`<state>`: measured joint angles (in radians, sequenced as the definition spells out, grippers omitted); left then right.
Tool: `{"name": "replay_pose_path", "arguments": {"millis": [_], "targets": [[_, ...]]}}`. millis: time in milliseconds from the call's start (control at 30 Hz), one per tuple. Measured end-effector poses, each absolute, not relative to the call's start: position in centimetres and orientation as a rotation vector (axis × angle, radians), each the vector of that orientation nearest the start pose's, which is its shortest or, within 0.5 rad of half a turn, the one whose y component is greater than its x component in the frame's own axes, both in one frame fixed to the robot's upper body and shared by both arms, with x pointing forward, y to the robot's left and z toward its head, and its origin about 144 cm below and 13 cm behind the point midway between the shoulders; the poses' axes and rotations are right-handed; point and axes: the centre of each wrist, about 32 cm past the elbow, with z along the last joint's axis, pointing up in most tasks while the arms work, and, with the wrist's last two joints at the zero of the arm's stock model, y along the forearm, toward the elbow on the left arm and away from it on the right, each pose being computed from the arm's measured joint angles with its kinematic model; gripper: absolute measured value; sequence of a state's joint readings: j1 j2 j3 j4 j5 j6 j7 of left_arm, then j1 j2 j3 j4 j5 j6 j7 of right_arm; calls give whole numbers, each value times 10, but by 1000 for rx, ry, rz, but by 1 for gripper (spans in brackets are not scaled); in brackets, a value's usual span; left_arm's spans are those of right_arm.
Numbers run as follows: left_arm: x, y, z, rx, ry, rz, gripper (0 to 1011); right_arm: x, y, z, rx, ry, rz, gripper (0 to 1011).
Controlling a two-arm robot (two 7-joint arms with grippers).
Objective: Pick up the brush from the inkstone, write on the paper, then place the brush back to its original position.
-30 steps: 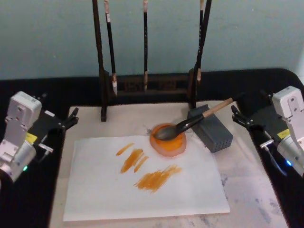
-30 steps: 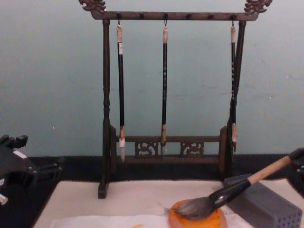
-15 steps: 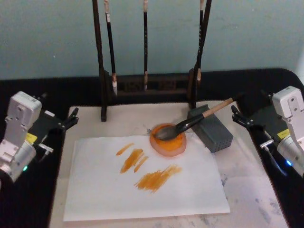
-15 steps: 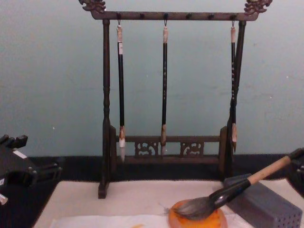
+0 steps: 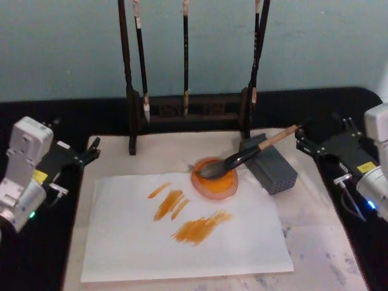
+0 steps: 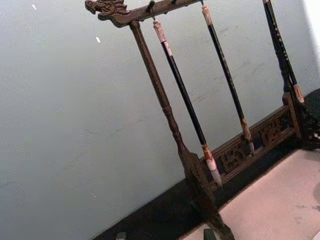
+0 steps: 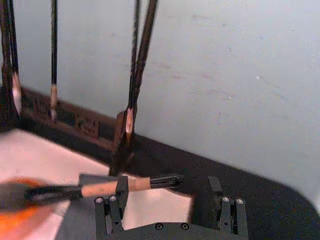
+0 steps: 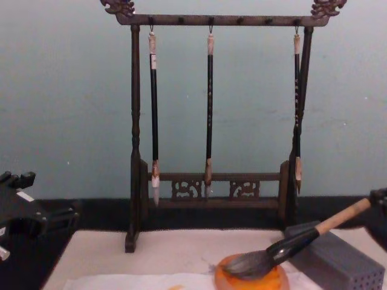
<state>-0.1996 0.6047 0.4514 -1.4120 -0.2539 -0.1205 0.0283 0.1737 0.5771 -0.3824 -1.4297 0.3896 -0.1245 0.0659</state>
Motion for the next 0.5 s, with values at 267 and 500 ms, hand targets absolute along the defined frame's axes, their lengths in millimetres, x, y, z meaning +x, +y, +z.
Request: {"name": "replay_pose_path", "arguments": {"millis": [267,500], "targets": [[489,310,1140,304,-285,1248,1001,482,-317,1146,-6,38,-1230,1000],[489,310,1140,304,-285,1248,1001,469,-316,1139,142,274,-1217,1000]]}}
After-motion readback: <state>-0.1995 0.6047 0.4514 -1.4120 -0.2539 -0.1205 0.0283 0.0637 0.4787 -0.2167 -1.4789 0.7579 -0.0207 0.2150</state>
